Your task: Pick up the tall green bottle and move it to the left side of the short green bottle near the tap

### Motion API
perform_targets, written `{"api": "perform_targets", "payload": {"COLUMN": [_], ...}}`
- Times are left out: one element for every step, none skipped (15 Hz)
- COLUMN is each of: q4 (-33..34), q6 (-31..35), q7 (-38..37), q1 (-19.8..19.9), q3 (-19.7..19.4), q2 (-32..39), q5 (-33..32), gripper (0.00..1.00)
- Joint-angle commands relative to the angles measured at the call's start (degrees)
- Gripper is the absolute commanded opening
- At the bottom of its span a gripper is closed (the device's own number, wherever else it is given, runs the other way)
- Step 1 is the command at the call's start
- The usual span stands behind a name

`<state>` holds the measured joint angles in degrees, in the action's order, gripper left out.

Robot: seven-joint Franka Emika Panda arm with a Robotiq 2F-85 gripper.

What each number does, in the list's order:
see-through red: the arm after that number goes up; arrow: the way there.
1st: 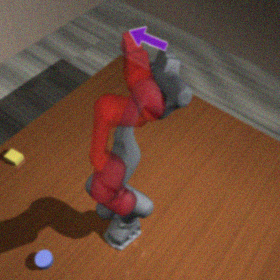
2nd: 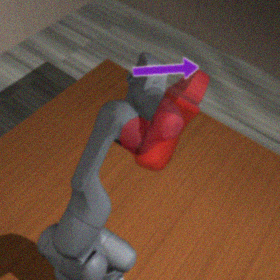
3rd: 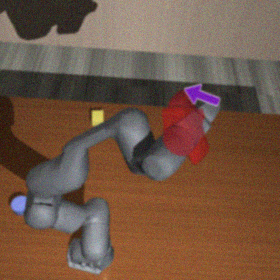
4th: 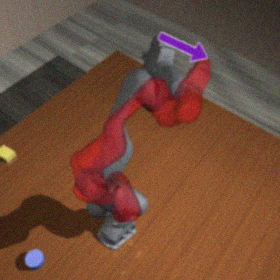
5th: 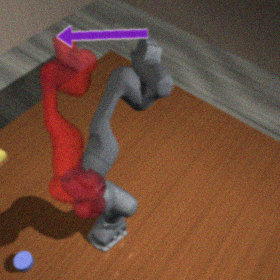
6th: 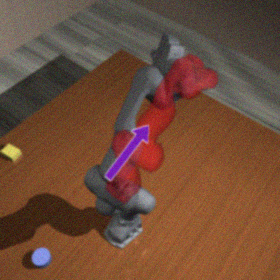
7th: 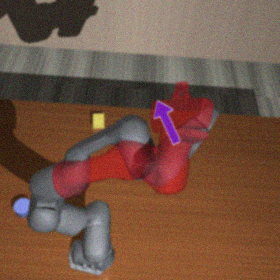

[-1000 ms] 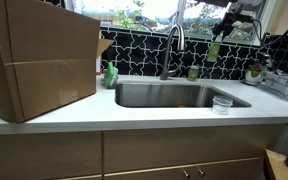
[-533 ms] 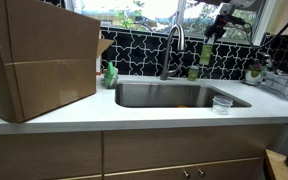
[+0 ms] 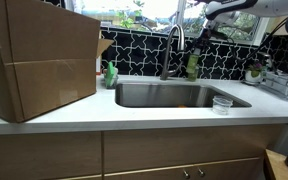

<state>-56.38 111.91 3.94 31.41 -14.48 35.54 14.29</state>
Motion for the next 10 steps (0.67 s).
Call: {"api": "perform_targets", "payload": {"q4": [7.2, 8.4, 9.5, 10.5, 11.6, 12.7, 12.3, 12.9, 13.3, 13.7], "q6": [0.9, 1.1, 1.2, 1.6, 1.6, 1.4, 1.7, 1.6, 1.5, 1.4], "q7": [-2.9, -3.2, -3.4, -3.8, -3.9, -4.2, -4.0, -3.9, -4.0, -4.0], "q1": [1.4, 1.5, 1.7, 1.7, 1.9, 2.1, 1.2, 1.3, 1.4, 1.4], "q3": [2.1, 2.3, 2.7, 2.8, 3.1, 3.2, 1.8, 1.8, 1.8, 1.7], "q2": [6.3, 7.5, 8.5, 9.5, 10.5, 11.3, 11.5, 12.1, 12.5, 12.9], "q5": [-0.4, -0.6, -0.6, -0.9, -0.9, -1.1, -0.2, -0.2, -0.2, -0.2], "gripper": [0.41, 0.41, 0.41, 0.41, 0.41, 0.41, 0.41, 0.41, 0.41, 0.41]}}
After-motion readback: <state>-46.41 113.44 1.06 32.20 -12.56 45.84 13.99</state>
